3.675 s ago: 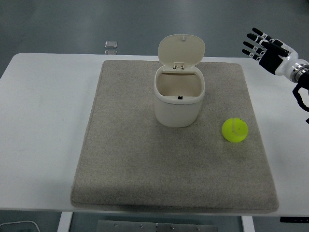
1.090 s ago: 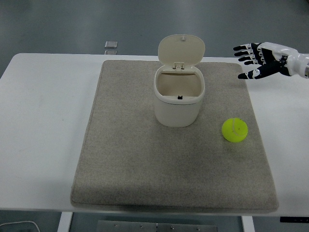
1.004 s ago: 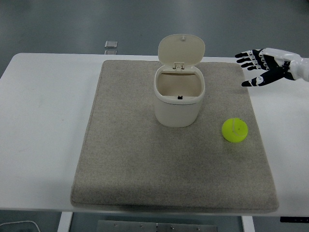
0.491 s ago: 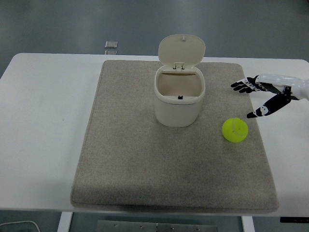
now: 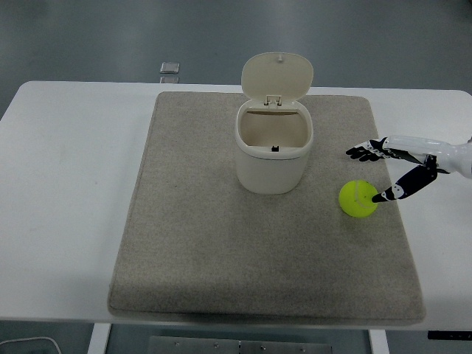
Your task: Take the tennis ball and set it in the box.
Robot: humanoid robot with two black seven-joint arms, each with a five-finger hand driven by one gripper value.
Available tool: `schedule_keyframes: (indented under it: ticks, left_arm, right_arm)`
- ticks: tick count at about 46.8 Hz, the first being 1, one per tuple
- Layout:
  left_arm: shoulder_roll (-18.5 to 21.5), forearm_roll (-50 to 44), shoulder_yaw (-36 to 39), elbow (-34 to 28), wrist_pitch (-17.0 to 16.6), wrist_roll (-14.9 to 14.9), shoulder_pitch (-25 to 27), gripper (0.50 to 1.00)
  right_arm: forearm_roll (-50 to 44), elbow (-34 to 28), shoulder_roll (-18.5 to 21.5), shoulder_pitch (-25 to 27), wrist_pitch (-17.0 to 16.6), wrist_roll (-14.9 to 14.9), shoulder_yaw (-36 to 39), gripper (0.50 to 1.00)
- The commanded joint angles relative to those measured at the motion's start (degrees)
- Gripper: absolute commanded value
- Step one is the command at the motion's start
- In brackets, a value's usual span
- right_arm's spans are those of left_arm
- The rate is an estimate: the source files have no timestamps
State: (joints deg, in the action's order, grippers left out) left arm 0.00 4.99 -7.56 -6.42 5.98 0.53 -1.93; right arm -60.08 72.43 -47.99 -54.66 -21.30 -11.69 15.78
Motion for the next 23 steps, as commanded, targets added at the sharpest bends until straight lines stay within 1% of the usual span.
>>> schedule_keyframes:
  ticks: [1,7,17,23]
  left_arm:
    - [0.0,0.0,0.0,0.0,0.0,0.0,0.0,0.992]
    - [0.0,0.0,0.0,0.0,0.0,0.0,0.0,0.992]
    - [0.0,0.0,0.0,0.0,0.0,0.0,0.0,0.992]
    - [0.0,0.0,0.0,0.0,0.0,0.0,0.0,0.992]
  right_arm:
    - [-1.2,0.0,0.4,1.2,1.0,0.0,0.0,0.93]
    - [-1.9,0.0,1.2,2.5,2.1,-1.0,0.0,0.93]
    - [-2.2,0.0,1.2,2.9,2.1,-1.3,0.1,0.93]
    - [-2.2,0.1,1.4,3.5,2.2,-2.1,0.1,0.928]
